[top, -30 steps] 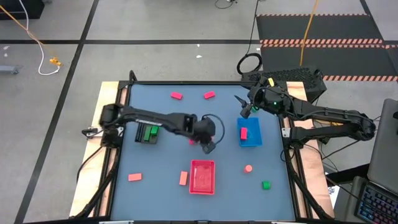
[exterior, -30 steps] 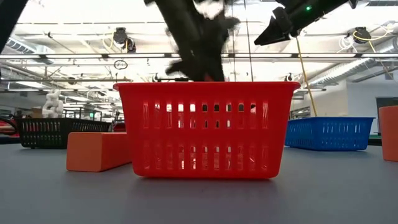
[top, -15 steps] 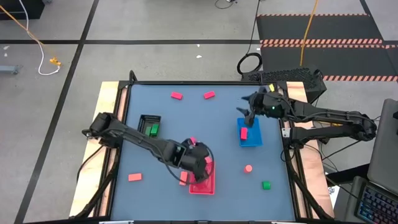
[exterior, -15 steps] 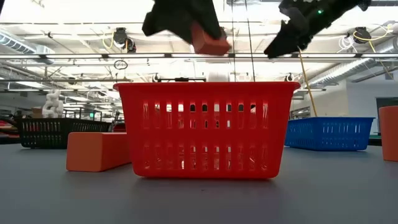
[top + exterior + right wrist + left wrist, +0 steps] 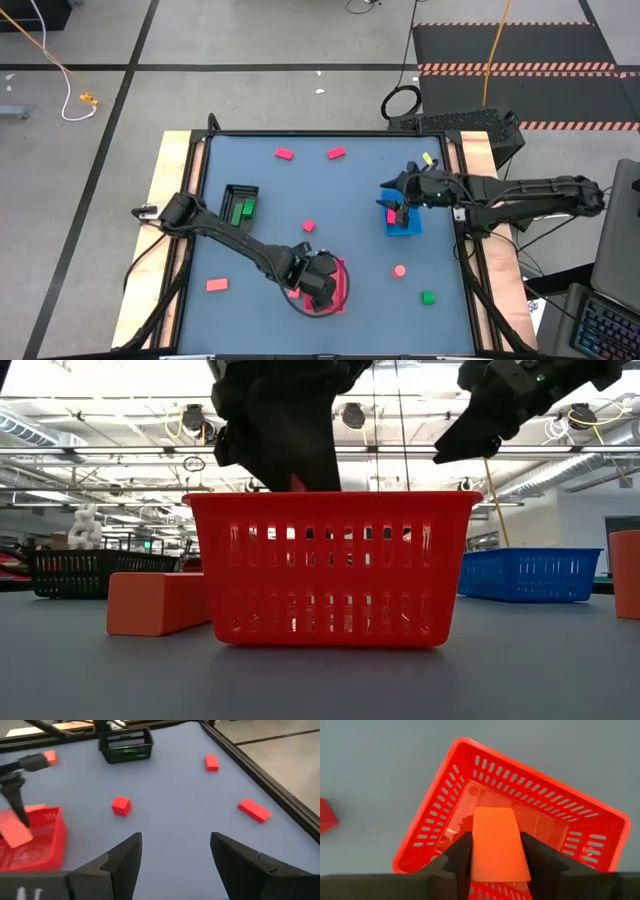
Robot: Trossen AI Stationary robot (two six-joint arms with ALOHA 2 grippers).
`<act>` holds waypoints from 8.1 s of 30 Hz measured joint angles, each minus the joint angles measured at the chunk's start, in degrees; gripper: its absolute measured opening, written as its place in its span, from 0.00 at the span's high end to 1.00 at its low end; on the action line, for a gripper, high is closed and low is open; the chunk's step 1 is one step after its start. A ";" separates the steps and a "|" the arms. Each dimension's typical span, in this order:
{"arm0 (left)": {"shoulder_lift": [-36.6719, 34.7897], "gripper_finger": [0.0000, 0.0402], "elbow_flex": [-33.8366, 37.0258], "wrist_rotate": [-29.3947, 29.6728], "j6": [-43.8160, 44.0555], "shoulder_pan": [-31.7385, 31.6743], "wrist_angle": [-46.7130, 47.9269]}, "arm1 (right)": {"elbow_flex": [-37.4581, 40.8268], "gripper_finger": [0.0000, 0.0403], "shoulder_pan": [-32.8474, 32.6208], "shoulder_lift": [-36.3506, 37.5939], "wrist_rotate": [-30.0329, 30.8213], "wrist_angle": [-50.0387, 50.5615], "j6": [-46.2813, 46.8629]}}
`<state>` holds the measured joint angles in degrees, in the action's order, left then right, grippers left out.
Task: Sort & place blocks by color
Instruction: Put the orange block into the orange bin, then put the red block into the blue bin
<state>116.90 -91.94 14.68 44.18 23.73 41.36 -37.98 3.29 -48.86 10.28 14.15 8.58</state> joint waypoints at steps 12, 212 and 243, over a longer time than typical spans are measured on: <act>-0.58 0.09 0.00 -0.32 3.32 -1.41 1.39 | 0.22 0.46 -3.78 0.11 0.11 0.98 2.74; -26.47 0.67 38.27 20.26 -77.70 -18.74 -53.69 | 2.61 0.46 -0.42 -34.16 -5.83 -57.28 28.77; -24.73 0.67 37.99 16.96 -82.10 -17.74 -61.70 | 2.46 0.30 2.30 -37.55 -3.07 -67.71 27.91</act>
<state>92.17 -53.95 31.65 -37.92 5.99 -20.34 -35.52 5.59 -86.41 7.21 -53.56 36.49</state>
